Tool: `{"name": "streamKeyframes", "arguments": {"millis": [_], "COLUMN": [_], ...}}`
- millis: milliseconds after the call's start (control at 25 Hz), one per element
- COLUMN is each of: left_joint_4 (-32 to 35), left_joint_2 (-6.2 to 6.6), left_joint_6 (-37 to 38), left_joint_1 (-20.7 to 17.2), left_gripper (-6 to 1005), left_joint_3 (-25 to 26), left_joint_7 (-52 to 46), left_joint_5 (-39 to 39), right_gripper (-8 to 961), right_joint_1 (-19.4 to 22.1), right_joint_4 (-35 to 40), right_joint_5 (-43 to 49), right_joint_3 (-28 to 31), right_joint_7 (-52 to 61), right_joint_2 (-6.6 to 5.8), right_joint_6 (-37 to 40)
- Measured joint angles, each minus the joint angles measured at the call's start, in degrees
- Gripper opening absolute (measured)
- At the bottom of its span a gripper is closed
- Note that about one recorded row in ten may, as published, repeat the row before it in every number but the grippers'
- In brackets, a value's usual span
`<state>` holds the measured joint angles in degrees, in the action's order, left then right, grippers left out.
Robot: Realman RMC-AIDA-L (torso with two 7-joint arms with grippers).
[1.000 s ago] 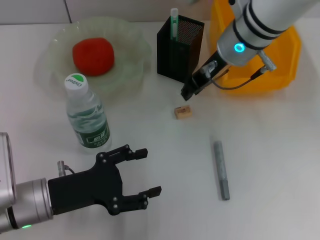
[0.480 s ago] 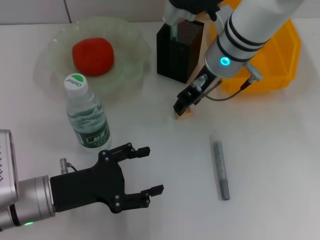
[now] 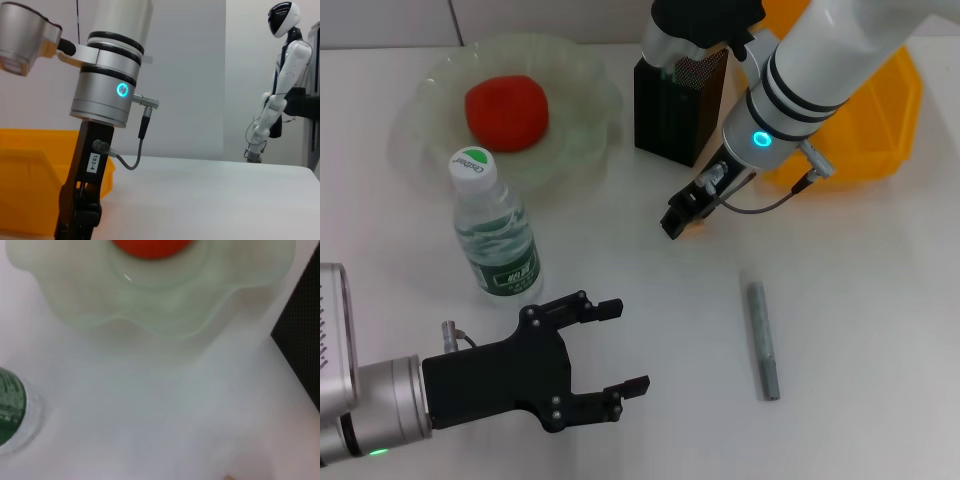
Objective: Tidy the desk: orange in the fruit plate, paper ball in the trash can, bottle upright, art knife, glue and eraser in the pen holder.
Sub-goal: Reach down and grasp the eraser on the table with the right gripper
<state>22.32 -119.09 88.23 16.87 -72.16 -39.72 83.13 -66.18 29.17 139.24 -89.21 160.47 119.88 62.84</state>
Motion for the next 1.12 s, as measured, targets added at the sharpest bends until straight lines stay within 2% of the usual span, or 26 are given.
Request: {"name": "streamKeyframes", "arguments": {"millis": [720,1120], "left_joint_4": [-0.7,-0.8], "left_joint_2": [0.0,0.0], "left_joint_6": [-0.3,-0.3], "left_joint_1": [0.7,0.7], "left_gripper": [813,813], "left_joint_3": [-0.1,-0.1], "left_joint_7": [0.5,0.5], "left_joint_5": [-0.2,-0.2], "right_gripper": [508,375], "right_joint_1": [0.6,0.7], "right_joint_4": [-2.2,-2.4], "right_joint_5": [0.0,0.0], "right_joint_3": [-0.1,0.0], "right_joint_7": [-0.2,-0.1], "right_joint_2": [0.0,0.0], "right_joint_6": [-2.0,-3.1]}}
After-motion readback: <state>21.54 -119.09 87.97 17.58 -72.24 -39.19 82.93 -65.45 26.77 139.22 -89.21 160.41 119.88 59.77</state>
